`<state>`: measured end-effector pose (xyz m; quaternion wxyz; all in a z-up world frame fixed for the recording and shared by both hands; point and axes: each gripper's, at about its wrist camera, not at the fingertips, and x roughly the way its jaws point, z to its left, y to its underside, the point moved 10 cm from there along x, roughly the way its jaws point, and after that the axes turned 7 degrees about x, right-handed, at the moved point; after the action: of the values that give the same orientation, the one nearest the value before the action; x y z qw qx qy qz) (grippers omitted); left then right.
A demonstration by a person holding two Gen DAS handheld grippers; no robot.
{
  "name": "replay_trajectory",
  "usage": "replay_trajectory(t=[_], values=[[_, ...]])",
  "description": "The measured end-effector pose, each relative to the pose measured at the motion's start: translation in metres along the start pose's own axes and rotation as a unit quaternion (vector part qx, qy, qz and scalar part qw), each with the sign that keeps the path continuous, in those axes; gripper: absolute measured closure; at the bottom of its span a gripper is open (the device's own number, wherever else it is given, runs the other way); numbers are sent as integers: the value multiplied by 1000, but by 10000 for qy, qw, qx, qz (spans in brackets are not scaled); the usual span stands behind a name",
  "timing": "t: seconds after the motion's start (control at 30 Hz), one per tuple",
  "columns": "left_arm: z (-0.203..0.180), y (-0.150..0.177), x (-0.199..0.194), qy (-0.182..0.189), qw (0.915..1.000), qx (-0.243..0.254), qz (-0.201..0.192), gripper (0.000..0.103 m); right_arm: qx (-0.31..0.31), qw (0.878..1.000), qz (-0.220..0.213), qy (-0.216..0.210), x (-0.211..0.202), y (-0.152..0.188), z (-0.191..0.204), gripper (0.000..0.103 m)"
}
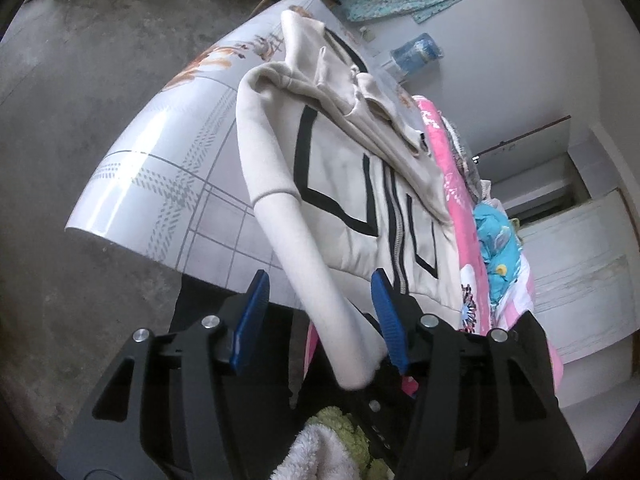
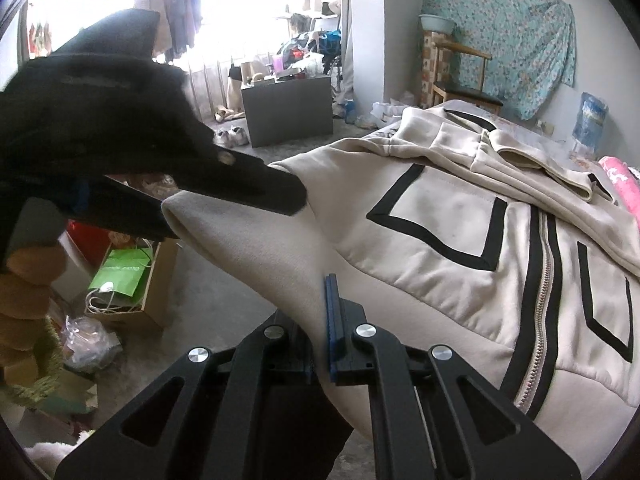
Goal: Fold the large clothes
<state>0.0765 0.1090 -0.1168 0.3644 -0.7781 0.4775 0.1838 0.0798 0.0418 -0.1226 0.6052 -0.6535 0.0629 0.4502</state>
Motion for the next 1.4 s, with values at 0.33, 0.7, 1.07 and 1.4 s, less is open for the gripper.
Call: replay_trajectory(t=[0.33, 0.7, 1.07, 1.4], values=[[4, 8, 18, -595, 9975, 332, 194, 97, 126, 9986, 227, -456, -14, 12, -2, 74], [13, 19, 23, -1425, 9821, 1166, 400, 96, 2008, 9722, 360, 1153, -120, 66, -168, 46], [16, 27, 23, -1441, 9792, 1315, 561, 92, 3949, 9013, 270, 1762, -179, 129, -262, 46], [26, 37, 25, -1305, 9850, 975, 577, 87, 4783, 8707, 364, 1082, -156, 148, -297, 46]])
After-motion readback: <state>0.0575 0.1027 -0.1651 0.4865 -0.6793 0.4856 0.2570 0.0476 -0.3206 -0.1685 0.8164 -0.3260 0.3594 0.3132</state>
